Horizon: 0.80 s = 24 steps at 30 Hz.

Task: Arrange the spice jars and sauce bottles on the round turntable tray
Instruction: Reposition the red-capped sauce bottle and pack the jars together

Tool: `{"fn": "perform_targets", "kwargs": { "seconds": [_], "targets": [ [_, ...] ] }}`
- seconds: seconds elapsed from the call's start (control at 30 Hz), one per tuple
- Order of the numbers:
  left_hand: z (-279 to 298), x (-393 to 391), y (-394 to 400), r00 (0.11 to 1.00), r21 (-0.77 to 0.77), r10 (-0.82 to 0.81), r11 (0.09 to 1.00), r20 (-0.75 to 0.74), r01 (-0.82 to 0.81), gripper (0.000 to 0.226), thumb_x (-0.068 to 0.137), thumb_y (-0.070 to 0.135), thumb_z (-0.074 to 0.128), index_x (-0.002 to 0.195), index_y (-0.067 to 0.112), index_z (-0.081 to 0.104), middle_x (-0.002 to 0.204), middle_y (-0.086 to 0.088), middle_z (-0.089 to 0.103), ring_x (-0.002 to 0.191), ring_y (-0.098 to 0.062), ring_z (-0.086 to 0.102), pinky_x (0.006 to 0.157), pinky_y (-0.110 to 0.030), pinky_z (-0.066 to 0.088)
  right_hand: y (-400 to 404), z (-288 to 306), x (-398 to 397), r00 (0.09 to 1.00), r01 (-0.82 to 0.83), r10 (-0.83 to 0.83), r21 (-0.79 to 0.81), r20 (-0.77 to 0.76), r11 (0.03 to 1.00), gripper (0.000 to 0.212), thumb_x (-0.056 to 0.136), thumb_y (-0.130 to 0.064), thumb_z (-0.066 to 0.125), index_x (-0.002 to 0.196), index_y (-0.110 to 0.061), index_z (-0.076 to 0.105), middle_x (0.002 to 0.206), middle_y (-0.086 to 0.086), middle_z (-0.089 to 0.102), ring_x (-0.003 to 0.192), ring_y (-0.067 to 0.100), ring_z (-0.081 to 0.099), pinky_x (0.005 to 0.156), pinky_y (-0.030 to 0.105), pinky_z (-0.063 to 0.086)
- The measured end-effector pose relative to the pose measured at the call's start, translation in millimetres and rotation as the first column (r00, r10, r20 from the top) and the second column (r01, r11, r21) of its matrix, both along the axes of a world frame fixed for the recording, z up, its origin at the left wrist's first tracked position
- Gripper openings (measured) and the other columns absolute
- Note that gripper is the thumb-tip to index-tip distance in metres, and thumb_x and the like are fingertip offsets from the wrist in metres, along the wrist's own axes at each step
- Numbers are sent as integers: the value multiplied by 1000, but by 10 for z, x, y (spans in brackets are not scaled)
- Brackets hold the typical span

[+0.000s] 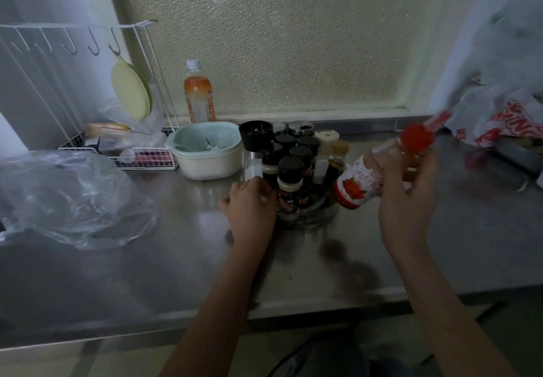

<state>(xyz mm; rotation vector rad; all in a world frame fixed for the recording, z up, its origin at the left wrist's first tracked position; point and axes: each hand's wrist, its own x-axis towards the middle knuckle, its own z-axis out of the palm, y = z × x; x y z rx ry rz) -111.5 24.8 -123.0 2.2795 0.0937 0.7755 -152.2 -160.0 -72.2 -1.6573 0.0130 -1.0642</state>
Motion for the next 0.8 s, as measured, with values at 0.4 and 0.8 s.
{"fn": "perform_targets", "kwargs": {
  "seconds": [0.4,0.8],
  "targets": [
    [-15,-142,-186,988,259,-129,960,83,103,37,71,47,56,90,15,53,78,-4,68,79,-28,63,73,-37,36,-40,-191,-51,999,-11,15,81,-40,997,14,94,-30,51,106,-23,47,92,-19,54,77,-18,55,63,1,42],
    [-2,-74,-550,969,359,-222,918,113,168,35,76,48,45,76,14,54,61,-1,67,54,-23,62,70,-33,39,-88,-272,-35,997,-4,13,118,-76,993,15,95,-29,51,109,-25,47,95,-19,54,78,-18,56,63,3,45]
  ]
}}
